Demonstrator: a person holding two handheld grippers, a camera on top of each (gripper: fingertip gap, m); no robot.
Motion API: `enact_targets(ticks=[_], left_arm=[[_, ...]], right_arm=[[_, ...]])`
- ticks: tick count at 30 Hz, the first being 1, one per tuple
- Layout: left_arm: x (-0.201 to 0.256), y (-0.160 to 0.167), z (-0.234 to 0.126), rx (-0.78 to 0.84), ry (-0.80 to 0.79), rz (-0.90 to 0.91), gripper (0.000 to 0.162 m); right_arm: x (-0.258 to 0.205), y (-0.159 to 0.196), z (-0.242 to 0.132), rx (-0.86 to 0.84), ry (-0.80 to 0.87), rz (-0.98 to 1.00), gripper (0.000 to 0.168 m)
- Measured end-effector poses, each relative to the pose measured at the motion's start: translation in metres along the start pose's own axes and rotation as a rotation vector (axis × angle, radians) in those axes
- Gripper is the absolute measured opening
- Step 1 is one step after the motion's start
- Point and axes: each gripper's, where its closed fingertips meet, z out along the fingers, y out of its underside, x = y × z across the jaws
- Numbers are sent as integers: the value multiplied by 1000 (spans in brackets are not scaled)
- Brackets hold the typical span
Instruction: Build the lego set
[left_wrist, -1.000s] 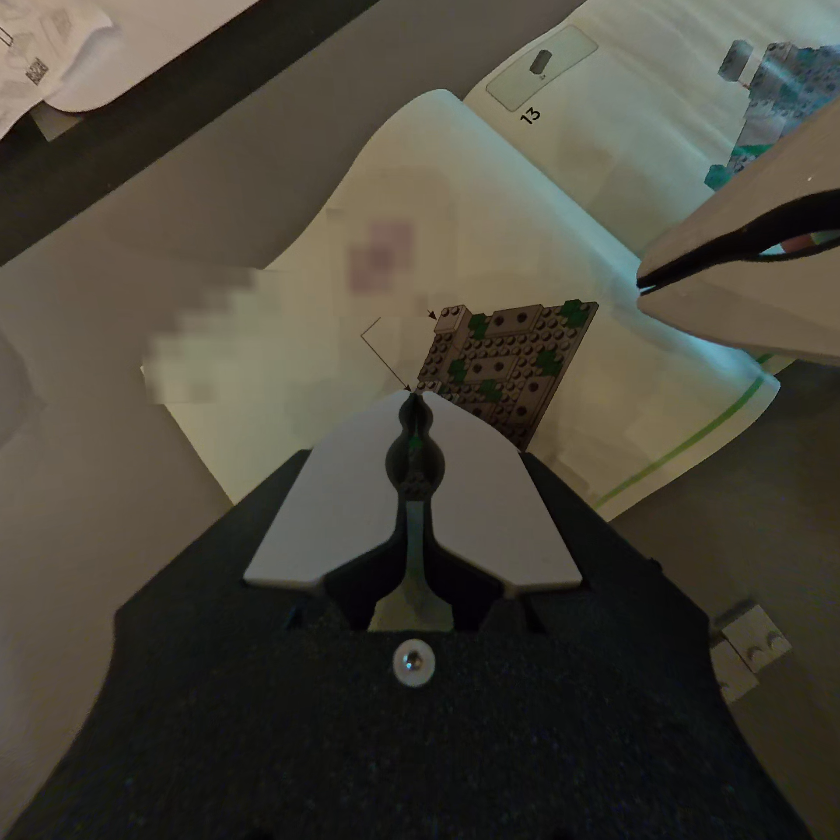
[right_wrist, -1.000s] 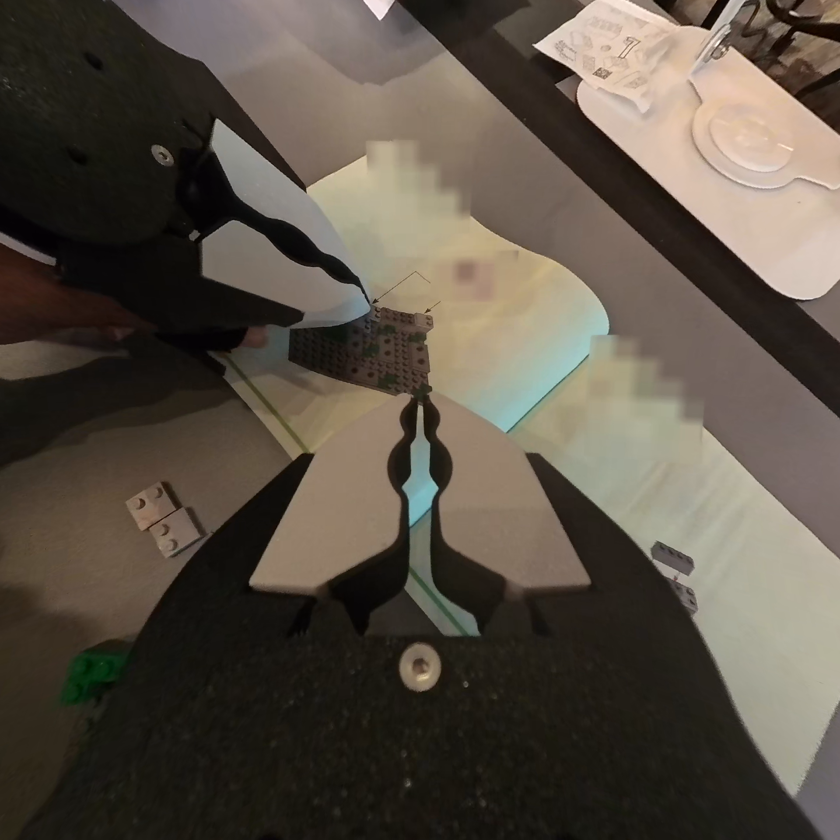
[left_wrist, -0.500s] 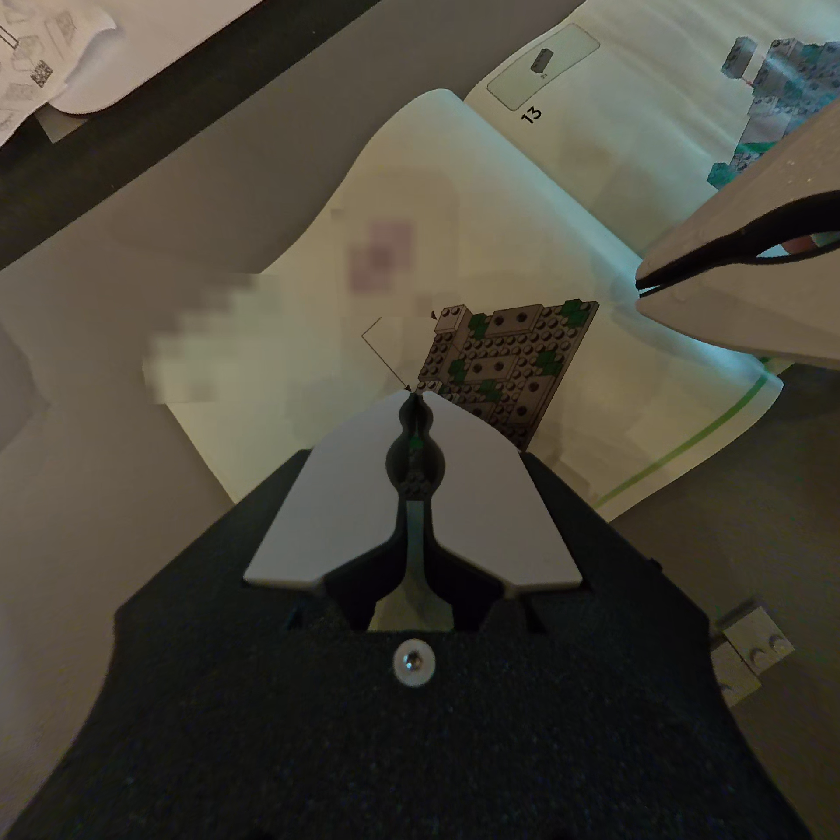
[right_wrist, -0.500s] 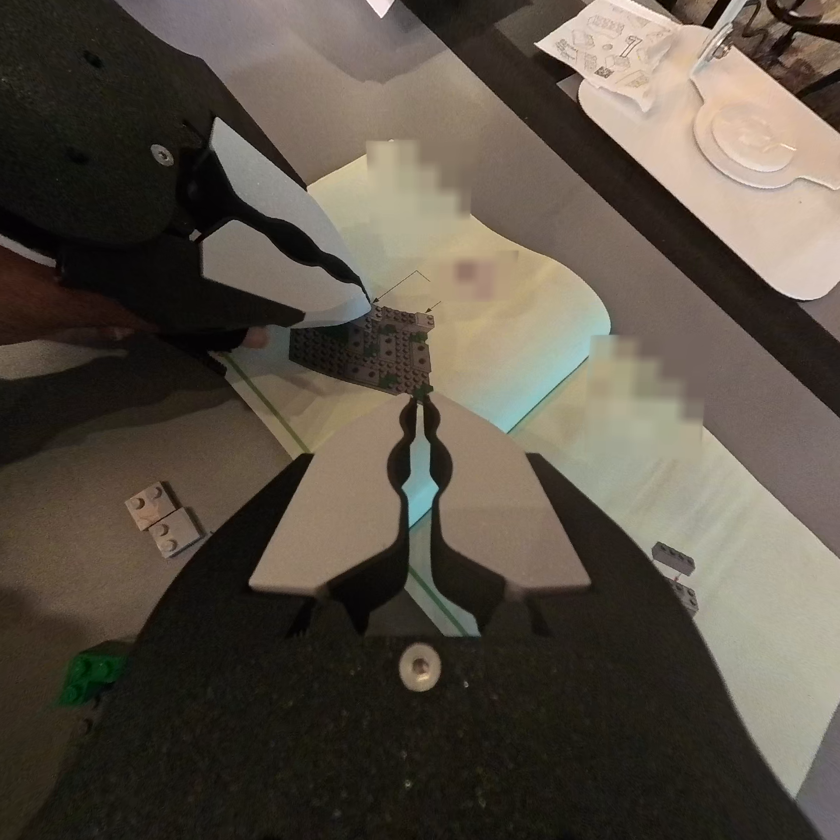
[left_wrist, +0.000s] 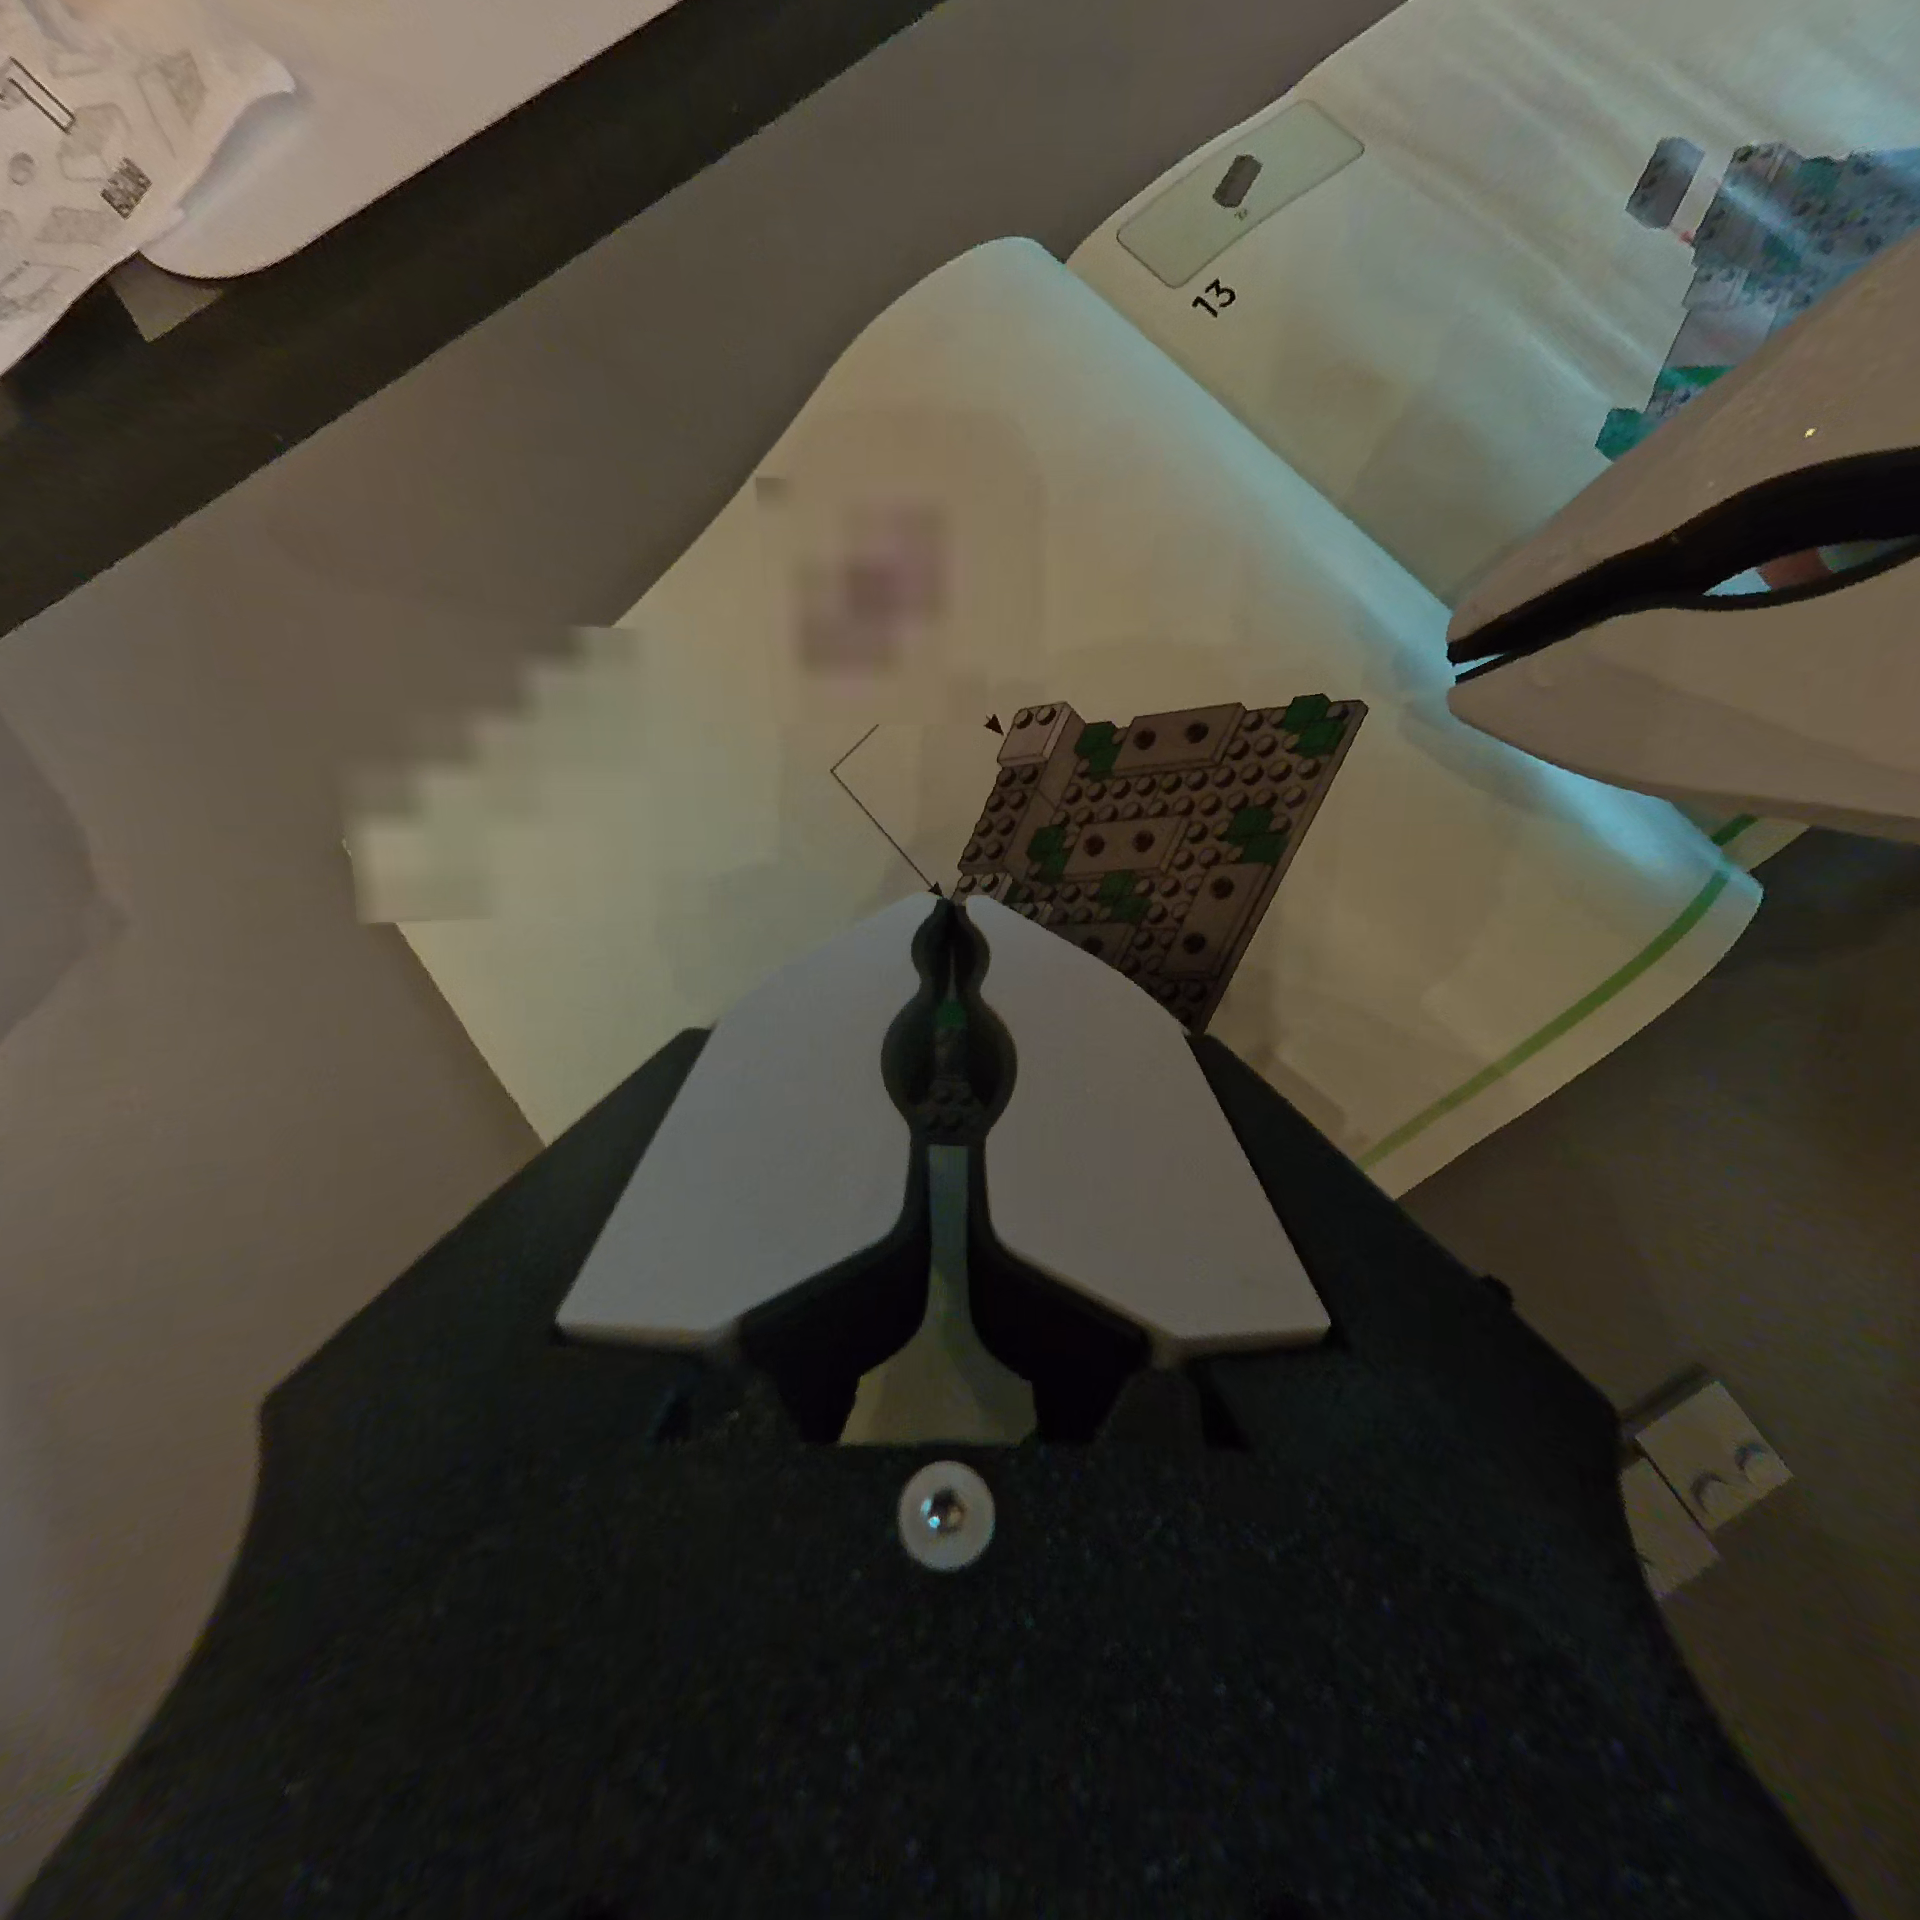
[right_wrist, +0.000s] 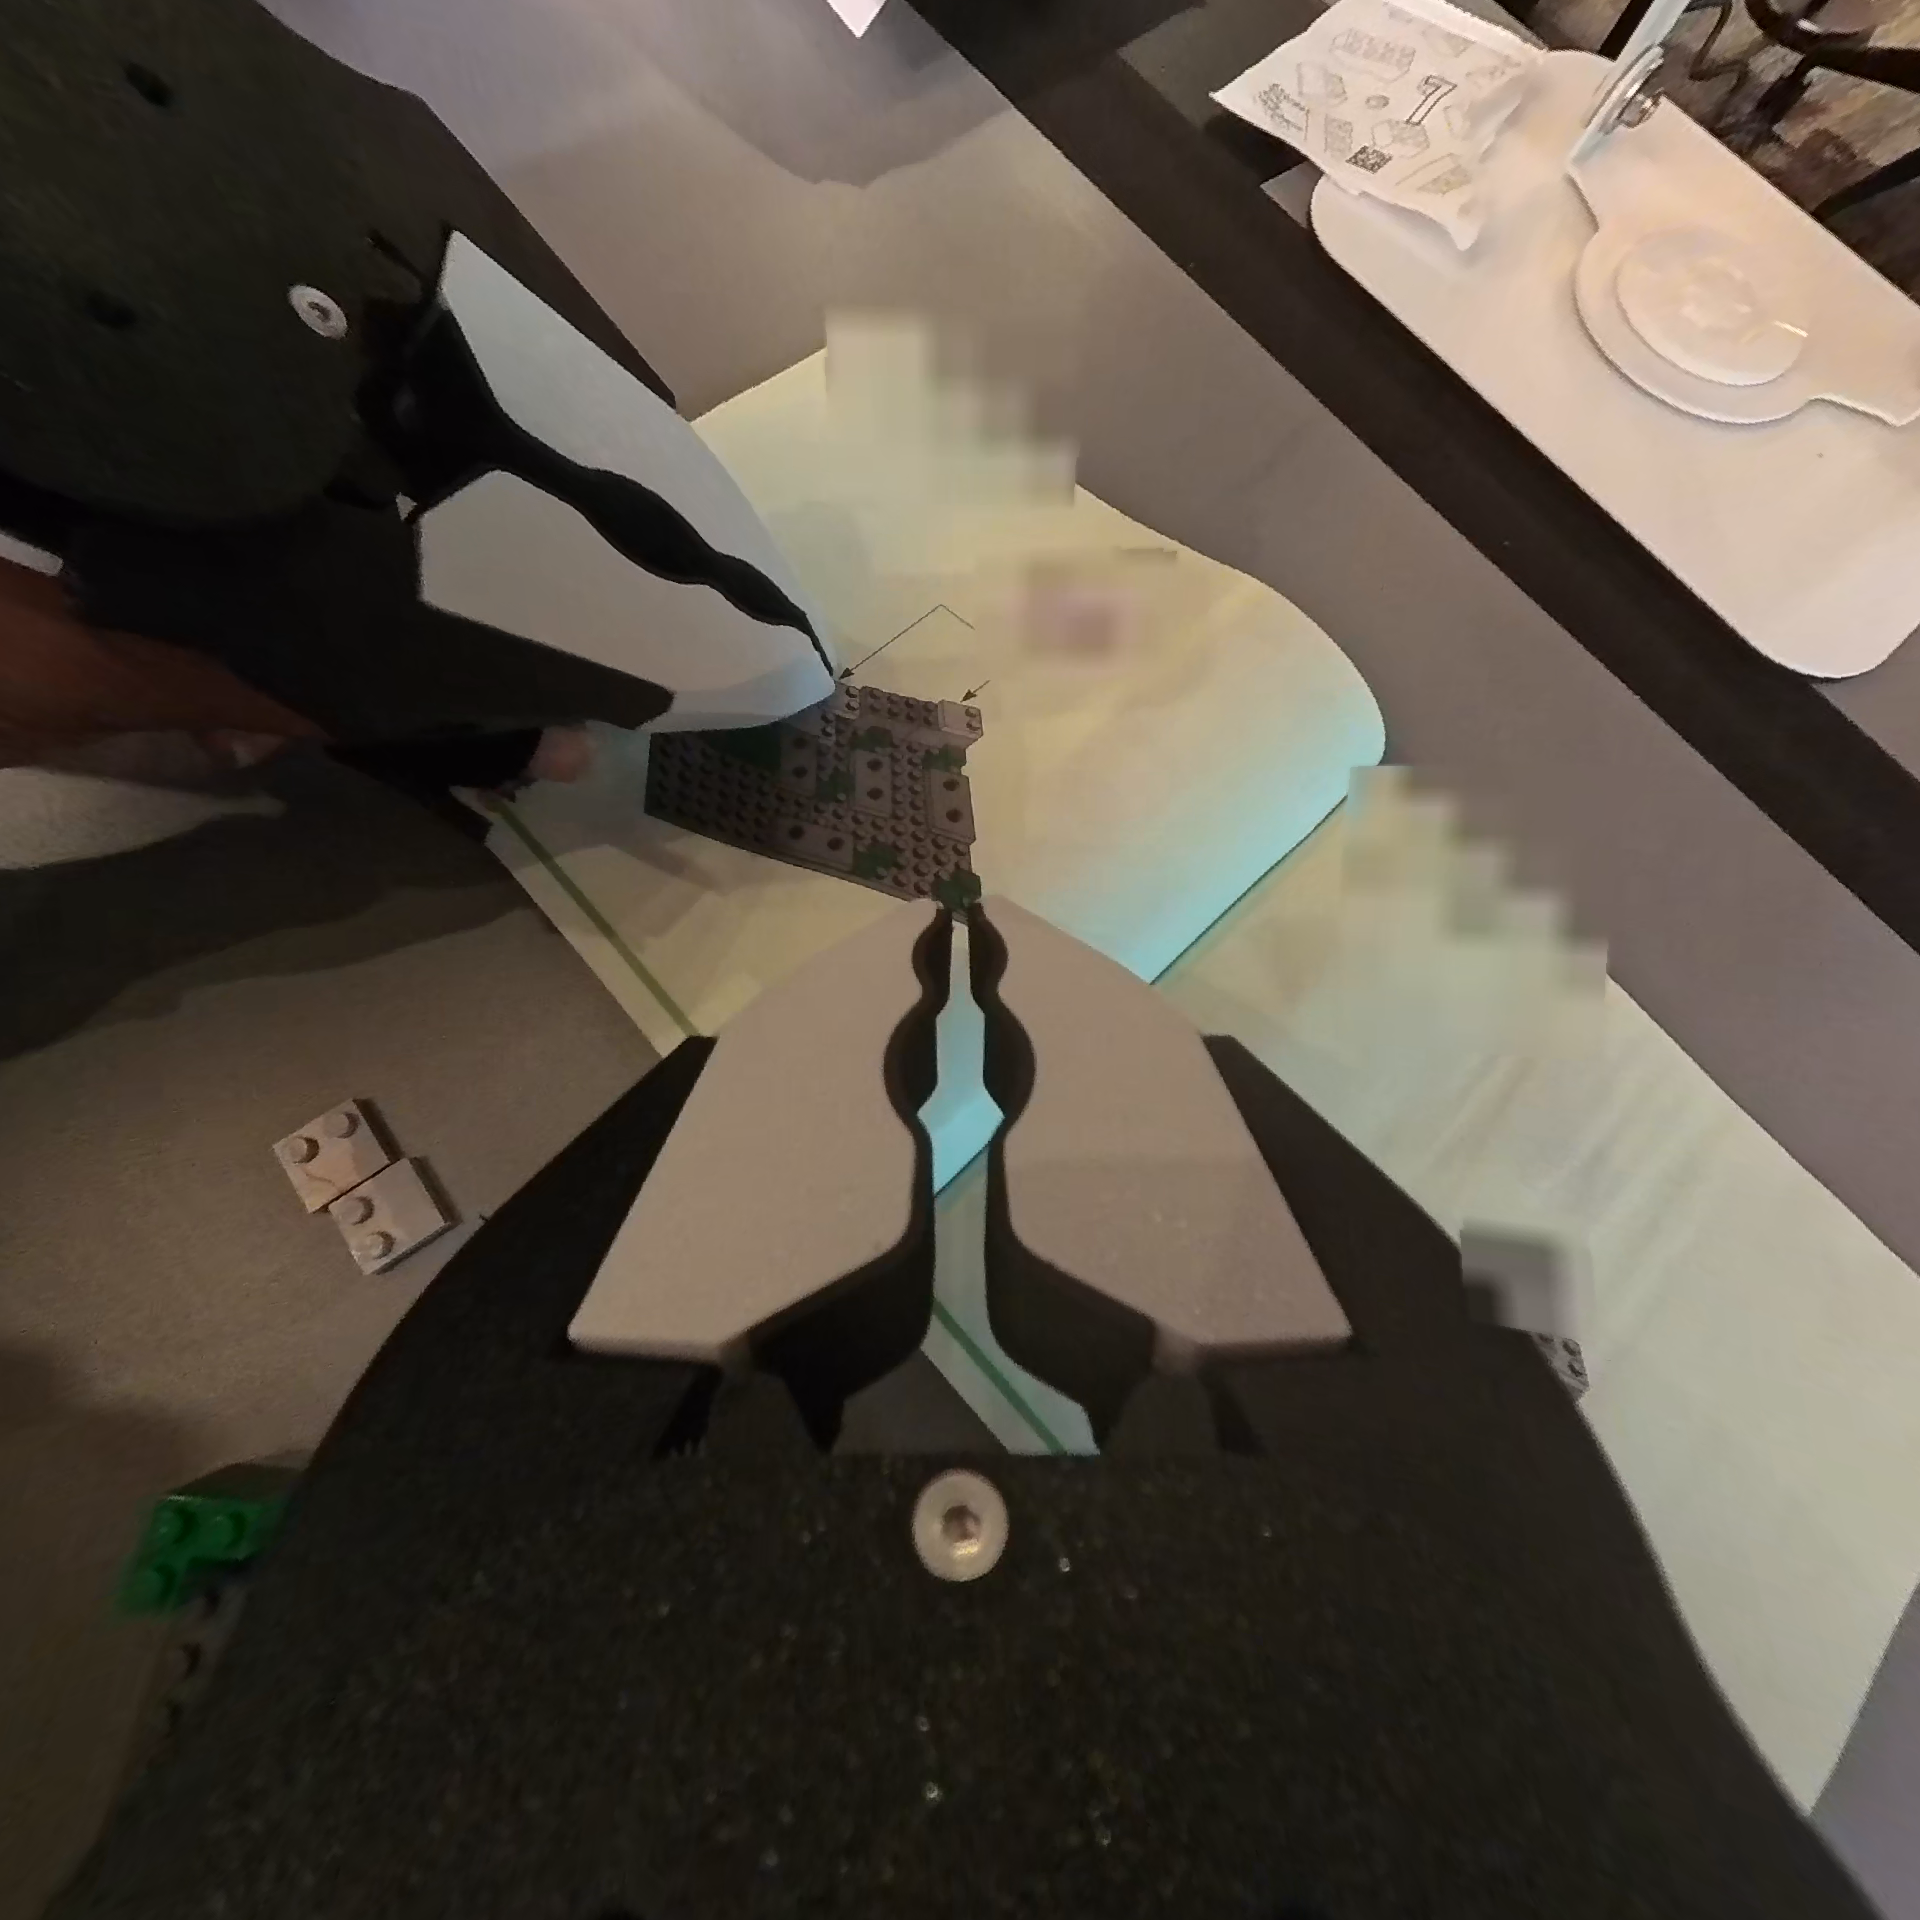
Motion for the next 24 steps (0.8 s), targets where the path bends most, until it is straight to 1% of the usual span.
enact_targets(ticks=[13,24], left_arm=[[-4,-7,-3,10,15,9,0],[6,-29,6,24,84,50,0]], right_arm=[[2,-1,-2,3,4,2,3],[10,-1,-6,11,14,19,3]])
